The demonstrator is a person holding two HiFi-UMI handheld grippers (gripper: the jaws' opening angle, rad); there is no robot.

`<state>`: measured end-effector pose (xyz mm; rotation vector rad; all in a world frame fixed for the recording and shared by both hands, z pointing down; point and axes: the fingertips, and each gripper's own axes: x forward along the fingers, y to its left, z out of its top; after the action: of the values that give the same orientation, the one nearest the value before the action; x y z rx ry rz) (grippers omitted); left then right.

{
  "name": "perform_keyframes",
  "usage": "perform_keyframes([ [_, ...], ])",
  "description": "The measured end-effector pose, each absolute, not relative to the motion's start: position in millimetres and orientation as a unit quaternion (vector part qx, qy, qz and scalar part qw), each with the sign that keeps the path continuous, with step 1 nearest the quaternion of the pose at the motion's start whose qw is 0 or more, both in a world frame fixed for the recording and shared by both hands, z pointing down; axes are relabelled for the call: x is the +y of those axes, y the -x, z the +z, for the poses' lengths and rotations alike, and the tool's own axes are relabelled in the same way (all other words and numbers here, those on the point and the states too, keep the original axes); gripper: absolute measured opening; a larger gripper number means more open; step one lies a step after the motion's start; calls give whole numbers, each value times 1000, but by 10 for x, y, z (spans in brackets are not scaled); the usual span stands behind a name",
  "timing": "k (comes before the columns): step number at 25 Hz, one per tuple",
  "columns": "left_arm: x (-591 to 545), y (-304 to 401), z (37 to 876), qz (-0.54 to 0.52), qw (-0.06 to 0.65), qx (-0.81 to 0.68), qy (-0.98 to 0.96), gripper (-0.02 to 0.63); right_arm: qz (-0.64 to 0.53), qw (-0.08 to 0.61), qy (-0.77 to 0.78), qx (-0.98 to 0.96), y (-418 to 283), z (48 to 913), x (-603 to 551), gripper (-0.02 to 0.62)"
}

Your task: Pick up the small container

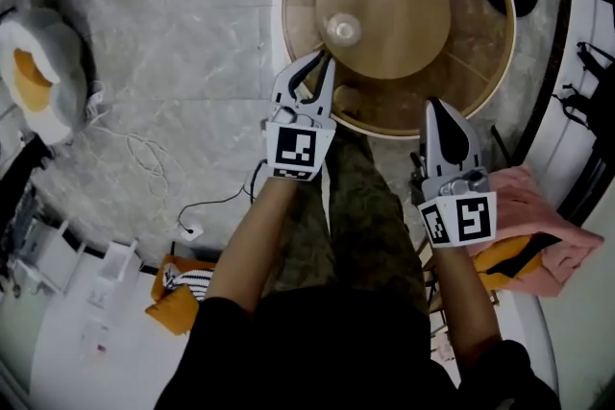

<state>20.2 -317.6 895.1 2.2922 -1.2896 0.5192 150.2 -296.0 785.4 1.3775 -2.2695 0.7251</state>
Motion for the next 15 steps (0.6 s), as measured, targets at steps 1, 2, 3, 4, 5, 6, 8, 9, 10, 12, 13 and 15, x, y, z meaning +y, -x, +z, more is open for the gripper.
perform_keyframes([
  [1, -3193, -206, 8997, 191, 226, -467, -833, 23, 261, 194, -488, -810, -1490, 7886, -2938, 20],
  [2, -3217, -209, 9040, 192, 224, -468, -833, 25, 262, 195, -486, -810, -1483, 7921, -2918, 20],
  [3, -3246, -214, 9086, 193, 224, -468, -833, 28, 264, 197, -485, -810, -1479, 7962, -2901, 20],
  [4, -3275, -224, 9137, 194, 225, -467, -833, 48, 266, 199, -484, -810, -1475, 8008, -2887, 20],
  [5, -3302, -240, 9190, 194, 228, -465, -833, 97, 268, 200, -484, -809, -1470, 8051, -2874, 20],
  [6, -3323, -261, 9249, 196, 231, -461, -834, 164, 271, 201, -484, -808, -1464, 8086, -2863, 20],
  [8, -3354, -308, 9386, 205, 237, -454, -834, 226, 274, 202, -483, -806, -1455, 8131, -2853, 20],
  [9, -3369, -332, 9457, 210, 240, -450, -834, 252, 274, 203, -484, -806, -1454, 8144, -2855, 20],
  [10, -3382, -357, 9521, 213, 242, -447, -834, 258, 274, 203, -484, -806, -1457, 8154, -2859, 20],
  [12, -3395, -410, 9624, 221, 242, -438, -837, 284, 274, 206, -485, -805, -1468, 8174, -2863, 20],
  [13, -3393, -439, 9672, 226, 241, -433, -839, 305, 275, 208, -485, -804, -1477, 8187, -2864, 20],
  [15, -3387, -491, 9769, 240, 235, -424, -841, 333, 275, 211, -487, -802, -1501, 8218, -2866, 20],
])
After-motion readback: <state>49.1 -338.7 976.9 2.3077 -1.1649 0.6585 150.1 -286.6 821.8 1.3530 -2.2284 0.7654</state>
